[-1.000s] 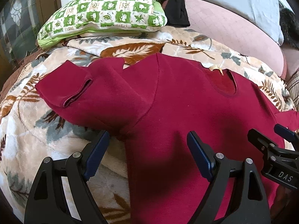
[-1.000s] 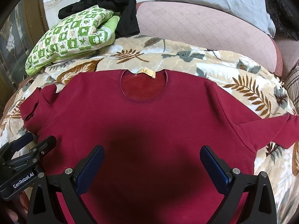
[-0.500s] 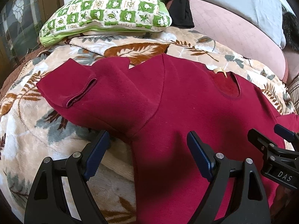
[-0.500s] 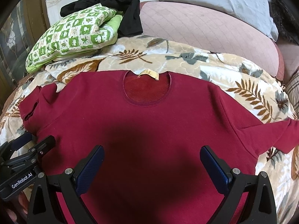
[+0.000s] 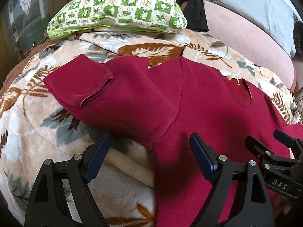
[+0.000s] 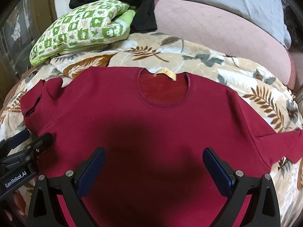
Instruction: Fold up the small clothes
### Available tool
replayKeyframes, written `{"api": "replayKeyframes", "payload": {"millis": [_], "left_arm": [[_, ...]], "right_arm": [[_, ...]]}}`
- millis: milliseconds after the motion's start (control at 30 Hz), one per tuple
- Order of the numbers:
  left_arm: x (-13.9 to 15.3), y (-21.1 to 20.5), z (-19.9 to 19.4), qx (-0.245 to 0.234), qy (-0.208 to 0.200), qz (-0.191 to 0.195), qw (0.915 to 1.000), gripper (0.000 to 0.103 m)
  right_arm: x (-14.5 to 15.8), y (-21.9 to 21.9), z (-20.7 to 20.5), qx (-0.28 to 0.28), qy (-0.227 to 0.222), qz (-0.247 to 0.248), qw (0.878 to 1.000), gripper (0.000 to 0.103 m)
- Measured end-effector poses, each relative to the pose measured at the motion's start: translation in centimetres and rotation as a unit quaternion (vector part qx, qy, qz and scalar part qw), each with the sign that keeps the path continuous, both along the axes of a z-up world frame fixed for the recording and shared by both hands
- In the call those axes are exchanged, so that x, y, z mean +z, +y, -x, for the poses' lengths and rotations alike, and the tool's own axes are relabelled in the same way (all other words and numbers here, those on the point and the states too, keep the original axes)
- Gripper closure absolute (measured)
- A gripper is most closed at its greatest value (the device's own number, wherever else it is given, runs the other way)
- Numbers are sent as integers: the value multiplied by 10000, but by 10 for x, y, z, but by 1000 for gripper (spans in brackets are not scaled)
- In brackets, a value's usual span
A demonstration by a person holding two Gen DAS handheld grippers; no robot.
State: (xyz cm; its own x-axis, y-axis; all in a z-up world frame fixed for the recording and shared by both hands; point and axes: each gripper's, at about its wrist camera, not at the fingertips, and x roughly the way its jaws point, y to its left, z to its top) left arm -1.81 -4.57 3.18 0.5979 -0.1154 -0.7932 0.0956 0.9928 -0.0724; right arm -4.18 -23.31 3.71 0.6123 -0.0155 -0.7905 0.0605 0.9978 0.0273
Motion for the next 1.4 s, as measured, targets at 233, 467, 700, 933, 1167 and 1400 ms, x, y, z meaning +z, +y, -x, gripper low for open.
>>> {"api": "replayKeyframes", "payload": {"millis": [233, 467, 700, 933, 1167, 1400], "left_arm": [[1, 5, -1, 39, 2, -2, 10000, 18], [8, 34, -5, 388, -32, -93, 9992, 18], [16, 100, -10, 1336, -116, -144, 9909, 18], [22, 133, -7, 1911, -249, -384, 9805, 18], [14, 154, -12, 2190, -101, -296, 9752, 18], [14, 155, -13, 2268, -83, -257, 9736, 18]], "right_arm": [[4, 10, -6, 103, -49, 67, 9999, 1], [9, 22, -17, 272, -107, -119, 9995, 2], [24, 68, -38, 1035, -113, -693, 9921, 28], [34, 138, -69, 1833, -47, -1518, 9713, 42], [14, 179, -108, 1868, 360, -1762, 9658, 43], [6, 188, -118, 1772, 361, -1582, 9707, 71]]}}
